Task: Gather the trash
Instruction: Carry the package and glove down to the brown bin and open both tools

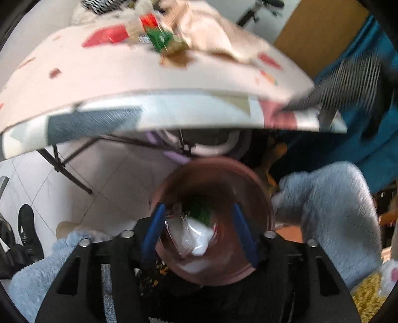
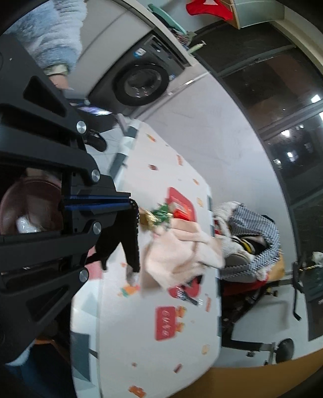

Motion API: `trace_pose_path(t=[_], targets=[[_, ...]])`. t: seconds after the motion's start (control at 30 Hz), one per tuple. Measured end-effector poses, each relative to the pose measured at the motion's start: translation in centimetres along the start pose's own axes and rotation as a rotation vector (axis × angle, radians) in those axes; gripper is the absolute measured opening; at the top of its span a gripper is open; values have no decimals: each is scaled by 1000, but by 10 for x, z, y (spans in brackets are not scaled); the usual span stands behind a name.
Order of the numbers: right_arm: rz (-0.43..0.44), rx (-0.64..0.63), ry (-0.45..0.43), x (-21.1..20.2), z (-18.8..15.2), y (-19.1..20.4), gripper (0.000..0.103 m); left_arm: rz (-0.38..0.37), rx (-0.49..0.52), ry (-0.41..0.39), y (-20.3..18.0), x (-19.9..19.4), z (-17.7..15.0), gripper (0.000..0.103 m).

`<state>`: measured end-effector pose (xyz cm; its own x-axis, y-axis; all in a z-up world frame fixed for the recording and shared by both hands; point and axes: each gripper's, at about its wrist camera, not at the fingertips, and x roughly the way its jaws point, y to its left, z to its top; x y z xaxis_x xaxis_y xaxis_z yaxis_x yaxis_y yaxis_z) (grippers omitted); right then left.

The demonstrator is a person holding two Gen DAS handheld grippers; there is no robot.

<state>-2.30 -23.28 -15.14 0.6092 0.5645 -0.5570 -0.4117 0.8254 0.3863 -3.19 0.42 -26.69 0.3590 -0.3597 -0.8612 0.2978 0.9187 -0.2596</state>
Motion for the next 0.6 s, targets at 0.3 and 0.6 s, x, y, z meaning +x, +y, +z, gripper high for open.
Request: trace_pose_path(t=[0.3, 0.6], targets=[[35, 19, 224, 65, -59, 7, 7, 66, -36, -298, 6, -49, -4, 84], [-51, 129, 408, 149, -115, -24, 7, 151, -64, -356, 10, -49, -14, 85]])
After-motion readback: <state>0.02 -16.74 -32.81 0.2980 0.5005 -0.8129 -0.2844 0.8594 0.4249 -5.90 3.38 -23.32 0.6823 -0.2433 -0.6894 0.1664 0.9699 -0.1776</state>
